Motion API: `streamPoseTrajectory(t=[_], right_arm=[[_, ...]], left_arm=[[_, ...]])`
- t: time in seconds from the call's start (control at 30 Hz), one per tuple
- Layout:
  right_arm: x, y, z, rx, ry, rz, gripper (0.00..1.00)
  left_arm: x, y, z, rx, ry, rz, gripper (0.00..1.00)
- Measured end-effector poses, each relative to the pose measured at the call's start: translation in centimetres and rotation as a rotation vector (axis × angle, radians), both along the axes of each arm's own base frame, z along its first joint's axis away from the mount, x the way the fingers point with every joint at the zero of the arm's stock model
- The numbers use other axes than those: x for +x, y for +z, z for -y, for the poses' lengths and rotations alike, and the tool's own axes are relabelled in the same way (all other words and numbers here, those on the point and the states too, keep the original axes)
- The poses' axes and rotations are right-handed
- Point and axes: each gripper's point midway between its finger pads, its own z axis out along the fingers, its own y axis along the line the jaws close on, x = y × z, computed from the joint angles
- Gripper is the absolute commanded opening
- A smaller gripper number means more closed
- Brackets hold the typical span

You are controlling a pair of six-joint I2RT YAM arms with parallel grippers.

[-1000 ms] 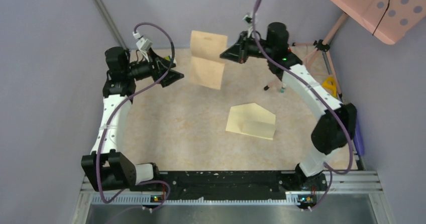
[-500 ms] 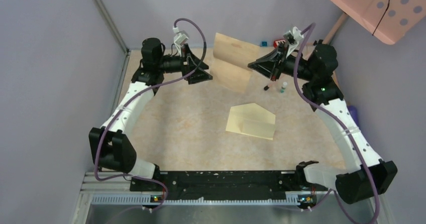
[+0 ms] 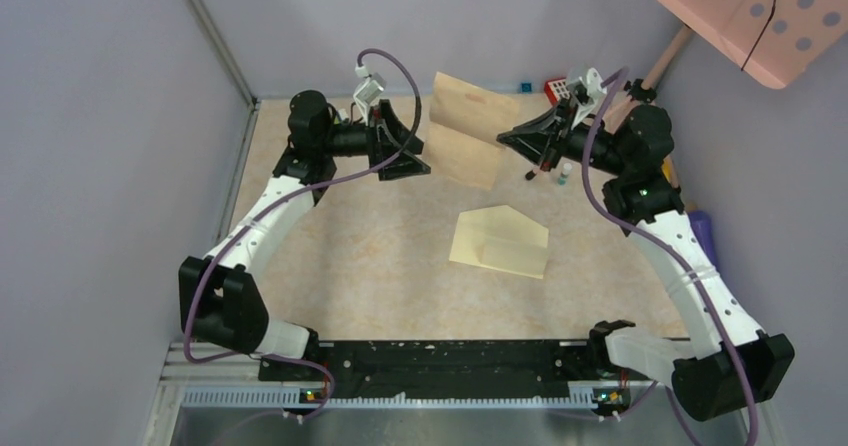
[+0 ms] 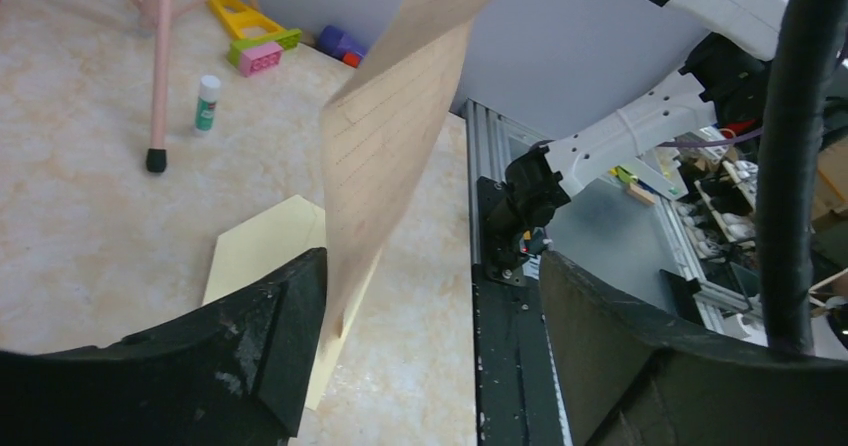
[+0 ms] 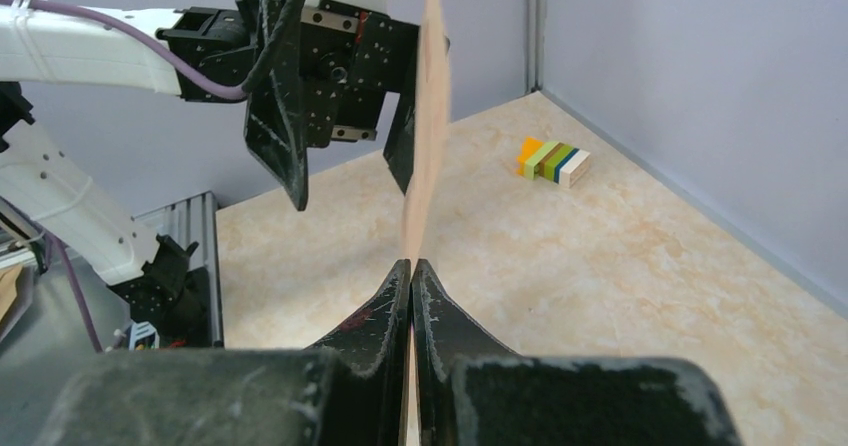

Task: Place the letter into the envelope and seal it
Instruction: Fold the letter.

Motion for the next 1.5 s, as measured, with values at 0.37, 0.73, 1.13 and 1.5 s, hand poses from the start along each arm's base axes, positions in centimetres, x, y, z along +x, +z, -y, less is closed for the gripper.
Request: streamPoseTrajectory(t=[0.37, 0.73, 1.13, 1.5], right_arm=[[-0.3, 0.8, 0.4, 0.000, -0.029, 0.078, 0.00], [-2.2, -0.1, 0.1, -0.047, 0.075, 0.143, 0.73], [-1.7, 0.8, 0.7, 0.005, 0.043, 0.093, 0.87], [1.3, -6.5, -0.4, 0.177, 0.065, -0.125, 0.92]], left_arm=[[-1.7, -0.2, 0.8, -0.003, -0.063, -0.012, 0.00], [-0.3, -0.1, 0.4, 0.006, 0.001, 0.006, 0.00], [-1.1, 0.1, -1.2, 0.107, 0.030, 0.196, 0.00], [-2.3, 0.8, -1.1, 0.063, -0.010, 0.194, 0.00]])
